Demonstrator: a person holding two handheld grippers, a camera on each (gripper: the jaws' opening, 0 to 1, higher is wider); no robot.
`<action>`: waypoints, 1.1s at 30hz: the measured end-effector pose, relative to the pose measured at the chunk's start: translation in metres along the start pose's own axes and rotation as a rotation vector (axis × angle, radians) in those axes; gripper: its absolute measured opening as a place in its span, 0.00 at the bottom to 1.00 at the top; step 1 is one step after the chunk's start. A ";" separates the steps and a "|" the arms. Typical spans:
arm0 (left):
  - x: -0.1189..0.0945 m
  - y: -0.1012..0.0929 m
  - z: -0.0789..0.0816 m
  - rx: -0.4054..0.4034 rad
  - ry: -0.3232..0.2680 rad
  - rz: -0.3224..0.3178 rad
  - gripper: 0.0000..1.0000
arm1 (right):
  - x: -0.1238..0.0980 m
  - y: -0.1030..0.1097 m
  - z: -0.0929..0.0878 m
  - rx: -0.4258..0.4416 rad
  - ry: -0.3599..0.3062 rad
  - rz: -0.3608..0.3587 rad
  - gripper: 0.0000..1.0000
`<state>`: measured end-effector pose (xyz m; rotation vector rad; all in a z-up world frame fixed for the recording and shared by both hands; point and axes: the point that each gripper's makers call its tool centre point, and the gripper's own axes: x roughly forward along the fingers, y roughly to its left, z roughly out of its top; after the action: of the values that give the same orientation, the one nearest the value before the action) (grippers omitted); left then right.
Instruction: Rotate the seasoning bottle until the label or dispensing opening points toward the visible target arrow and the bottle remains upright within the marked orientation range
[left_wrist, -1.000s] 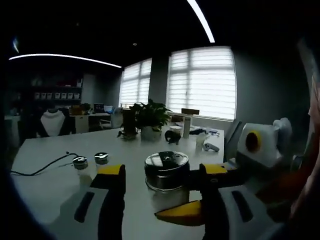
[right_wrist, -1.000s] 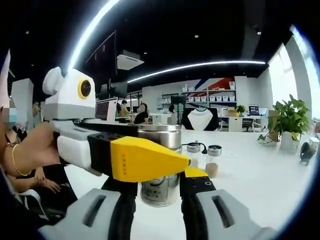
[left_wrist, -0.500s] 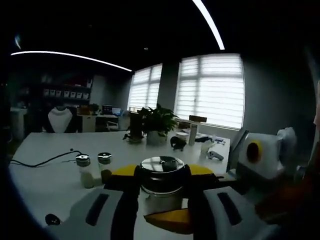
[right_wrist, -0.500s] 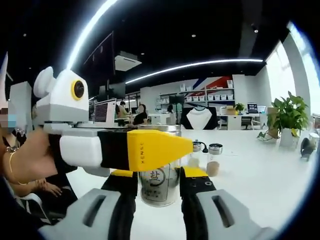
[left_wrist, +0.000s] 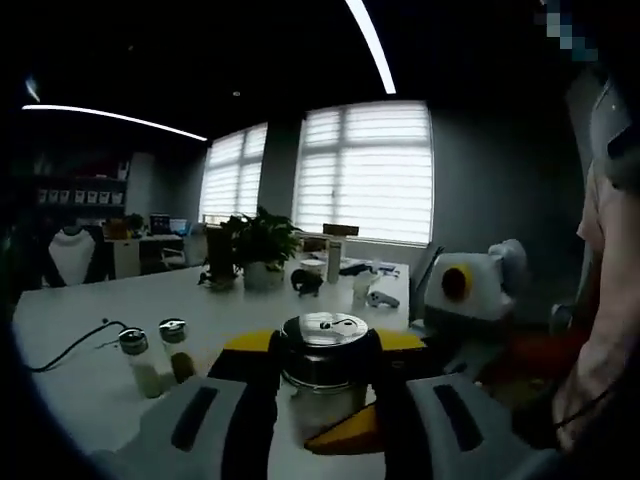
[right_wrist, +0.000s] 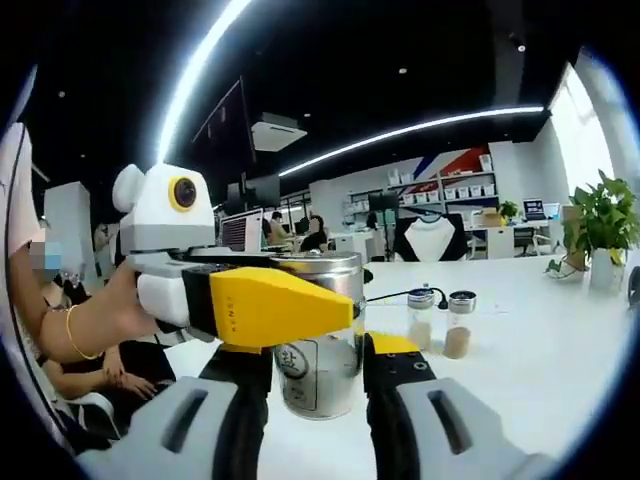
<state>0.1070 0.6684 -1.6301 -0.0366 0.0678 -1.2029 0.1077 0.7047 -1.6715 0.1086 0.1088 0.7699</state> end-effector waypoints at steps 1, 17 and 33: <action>-0.002 0.000 0.001 0.004 0.002 -0.010 0.37 | -0.001 0.001 0.000 -0.004 0.003 0.006 0.35; -0.004 -0.006 -0.003 0.027 0.008 -0.076 0.37 | 0.000 0.009 0.000 -0.030 0.021 0.063 0.30; 0.008 0.009 -0.013 -0.015 0.024 0.063 0.36 | 0.000 -0.018 -0.009 -0.082 0.044 -0.143 0.30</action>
<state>0.1170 0.6645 -1.6434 -0.0324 0.0985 -1.1405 0.1188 0.6925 -1.6826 0.0061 0.1257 0.6328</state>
